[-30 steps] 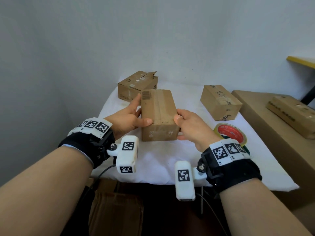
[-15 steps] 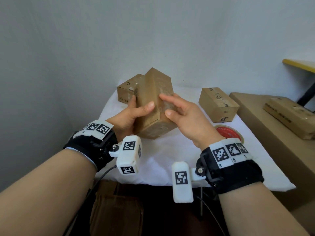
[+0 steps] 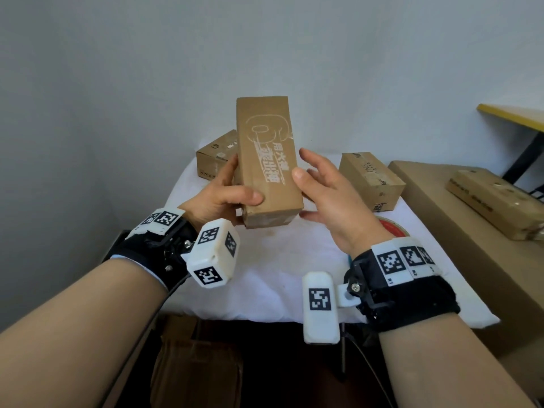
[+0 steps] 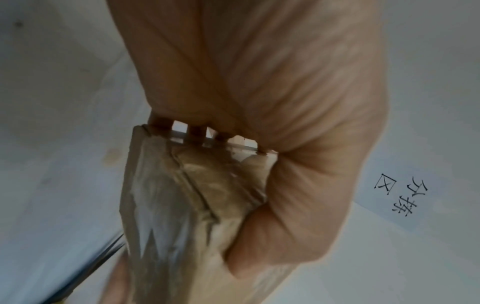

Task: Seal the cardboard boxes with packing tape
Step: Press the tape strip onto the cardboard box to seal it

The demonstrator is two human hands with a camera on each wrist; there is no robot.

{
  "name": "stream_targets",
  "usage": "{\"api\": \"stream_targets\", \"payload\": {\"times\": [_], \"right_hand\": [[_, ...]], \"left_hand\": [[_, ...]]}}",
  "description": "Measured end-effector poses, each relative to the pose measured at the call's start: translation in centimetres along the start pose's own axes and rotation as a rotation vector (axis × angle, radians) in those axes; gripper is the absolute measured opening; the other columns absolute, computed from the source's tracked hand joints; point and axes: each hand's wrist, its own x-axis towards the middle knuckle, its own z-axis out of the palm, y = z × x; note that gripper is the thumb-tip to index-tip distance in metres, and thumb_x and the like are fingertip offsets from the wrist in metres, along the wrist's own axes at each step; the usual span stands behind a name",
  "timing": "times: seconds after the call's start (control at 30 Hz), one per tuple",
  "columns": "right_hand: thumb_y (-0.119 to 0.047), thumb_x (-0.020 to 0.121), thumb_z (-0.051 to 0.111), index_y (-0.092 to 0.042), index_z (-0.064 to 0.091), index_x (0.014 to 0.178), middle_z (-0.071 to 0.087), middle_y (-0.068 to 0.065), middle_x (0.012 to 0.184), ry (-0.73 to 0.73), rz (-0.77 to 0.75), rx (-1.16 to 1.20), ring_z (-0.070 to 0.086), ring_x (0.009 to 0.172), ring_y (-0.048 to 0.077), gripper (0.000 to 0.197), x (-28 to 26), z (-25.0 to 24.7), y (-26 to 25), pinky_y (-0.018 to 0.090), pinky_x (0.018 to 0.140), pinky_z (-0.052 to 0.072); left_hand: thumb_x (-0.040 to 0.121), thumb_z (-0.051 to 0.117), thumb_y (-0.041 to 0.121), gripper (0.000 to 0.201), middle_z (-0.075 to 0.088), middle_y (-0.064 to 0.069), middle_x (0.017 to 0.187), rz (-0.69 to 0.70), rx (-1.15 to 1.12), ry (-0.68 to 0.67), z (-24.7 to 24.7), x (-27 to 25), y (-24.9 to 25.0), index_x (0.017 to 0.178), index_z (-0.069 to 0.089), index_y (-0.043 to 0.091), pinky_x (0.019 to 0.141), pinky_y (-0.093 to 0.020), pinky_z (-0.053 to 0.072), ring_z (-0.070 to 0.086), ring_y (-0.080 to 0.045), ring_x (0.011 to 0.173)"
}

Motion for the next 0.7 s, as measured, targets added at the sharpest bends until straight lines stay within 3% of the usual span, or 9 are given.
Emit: {"api": "stream_targets", "payload": {"times": [0.1, 0.23, 0.3, 0.4, 0.5, 0.6, 0.7], "right_hand": [[-0.056, 0.097, 0.058, -0.054, 0.038, 0.148, 0.052, -0.013, 0.148, -0.102, 0.096, 0.102, 0.053, 0.135, 0.02, 0.055, -0.3, -0.1, 0.1, 0.053, 0.097, 0.056], [-0.044, 0.105, 0.05, -0.048, 0.042, 0.149, 0.058, -0.018, 0.142, -0.119, 0.078, 0.15, 0.059, 0.128, 0.014, 0.045, -0.4, -0.3, 0.0, 0.054, 0.094, 0.058], [-0.042, 0.107, 0.048, -0.047, 0.043, 0.148, 0.058, -0.018, 0.141, -0.127, 0.088, 0.156, 0.059, 0.128, 0.014, 0.042, -0.5, -0.5, 0.1, 0.054, 0.095, 0.057], [-0.038, 0.109, 0.045, -0.047, 0.044, 0.148, 0.061, -0.017, 0.139, -0.134, 0.085, 0.145, 0.059, 0.129, 0.015, 0.04, -0.5, -0.6, 0.4, 0.054, 0.096, 0.057], [-0.03, 0.11, 0.043, -0.045, 0.043, 0.148, 0.068, -0.013, 0.13, -0.139, 0.08, 0.142, 0.065, 0.122, 0.015, 0.041, -0.5, -0.8, 0.7, 0.051, 0.097, 0.057], [-0.018, 0.11, 0.043, -0.043, 0.043, 0.147, 0.073, -0.003, 0.123, -0.141, 0.096, 0.122, 0.069, 0.116, 0.017, 0.045, -0.4, -0.9, 1.0, 0.052, 0.099, 0.056], [-0.007, 0.107, 0.047, -0.042, 0.041, 0.146, 0.073, 0.004, 0.12, -0.128, 0.104, 0.086, 0.07, 0.114, 0.02, 0.053, -0.3, -1.1, 1.2, 0.055, 0.099, 0.055]], "left_hand": [[0.065, 0.075, 0.002, 0.1, 0.057, -0.013, 0.14, 0.019, 0.06, -0.005, -0.2, 0.3, -0.1, 0.149, 0.033, 0.035, 0.093, -0.058, 0.052, 0.058, -0.036, 0.125], [0.06, 0.086, 0.02, 0.111, 0.052, 0.004, 0.145, -0.041, 0.225, -0.017, -0.3, 0.2, -0.5, 0.146, 0.026, 0.055, 0.09, -0.063, 0.051, 0.055, -0.028, 0.13], [0.058, 0.089, 0.023, 0.118, 0.048, 0.007, 0.148, -0.039, 0.278, -0.043, -0.2, 0.3, -0.7, 0.148, 0.02, 0.056, 0.086, -0.057, 0.055, 0.056, -0.025, 0.129], [0.054, 0.096, 0.022, 0.133, 0.045, 0.007, 0.15, 0.036, 0.349, -0.04, -0.1, 0.5, -1.3, 0.151, 0.011, 0.053, 0.094, -0.053, 0.054, 0.056, -0.023, 0.129], [0.05, 0.095, 0.02, 0.148, 0.038, 0.016, 0.154, 0.084, 0.455, 0.054, -0.1, 0.6, -1.4, 0.152, -0.006, 0.053, 0.097, -0.034, 0.054, 0.05, -0.01, 0.132], [0.049, 0.094, 0.013, 0.158, 0.018, 0.022, 0.158, 0.13, 0.549, 0.121, -0.2, 0.7, -1.6, 0.148, -0.023, 0.052, 0.109, -0.043, 0.045, 0.035, -0.004, 0.14], [0.047, 0.097, 0.019, 0.163, 0.005, 0.015, 0.159, 0.167, 0.689, 0.169, -0.1, 0.9, -1.7, 0.145, -0.029, 0.053, 0.114, -0.048, 0.037, 0.023, -0.009, 0.145]]}}
